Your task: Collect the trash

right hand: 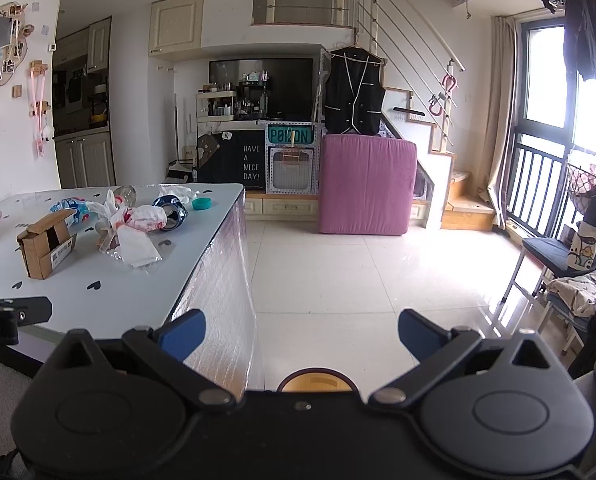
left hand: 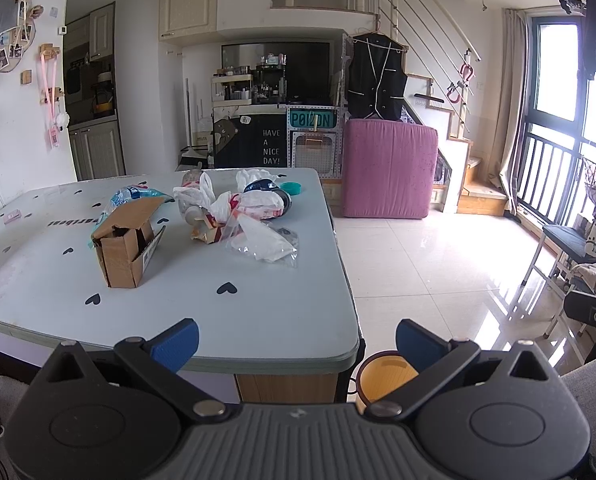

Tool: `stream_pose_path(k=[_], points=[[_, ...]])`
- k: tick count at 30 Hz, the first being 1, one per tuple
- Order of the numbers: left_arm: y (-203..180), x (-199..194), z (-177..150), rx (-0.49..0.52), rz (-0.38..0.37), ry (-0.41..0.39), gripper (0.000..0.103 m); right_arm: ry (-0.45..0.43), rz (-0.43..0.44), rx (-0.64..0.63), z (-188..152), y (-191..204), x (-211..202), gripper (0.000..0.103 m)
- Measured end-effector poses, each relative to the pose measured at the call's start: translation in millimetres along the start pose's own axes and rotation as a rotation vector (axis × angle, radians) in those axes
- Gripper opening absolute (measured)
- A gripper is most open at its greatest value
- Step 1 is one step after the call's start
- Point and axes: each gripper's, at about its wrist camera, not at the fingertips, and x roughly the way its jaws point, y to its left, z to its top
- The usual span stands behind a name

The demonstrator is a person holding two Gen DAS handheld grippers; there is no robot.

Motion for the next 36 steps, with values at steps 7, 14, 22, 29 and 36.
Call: stream_pose_path(k=[7, 14, 22, 29, 36], points=[[0, 0, 0, 0.000, 0.000, 0.001, 0.103, 0.001, 0.000, 0.000, 0, 0, 0, 0.103], [0, 1, 1, -0.001, -0.001, 0.003, 0.103, 0.002, 0.001, 0.000, 1, -1, 0, 0.103], [0, 3, -3, -0.001, -0.001, 0.006, 0.103, 0.007, 0.001, 0.001, -6, 1, 2, 0.103], [1, 5, -8, 0.000, -0.002, 0.009, 0.103, 0.013, 0.001, 0.001, -12, 1, 1, 0.103], [0, 11, -15, -0.003, -0.005, 0.035, 0.103, 0.031, 0.003, -0.004, -13, 1, 4, 0.103]])
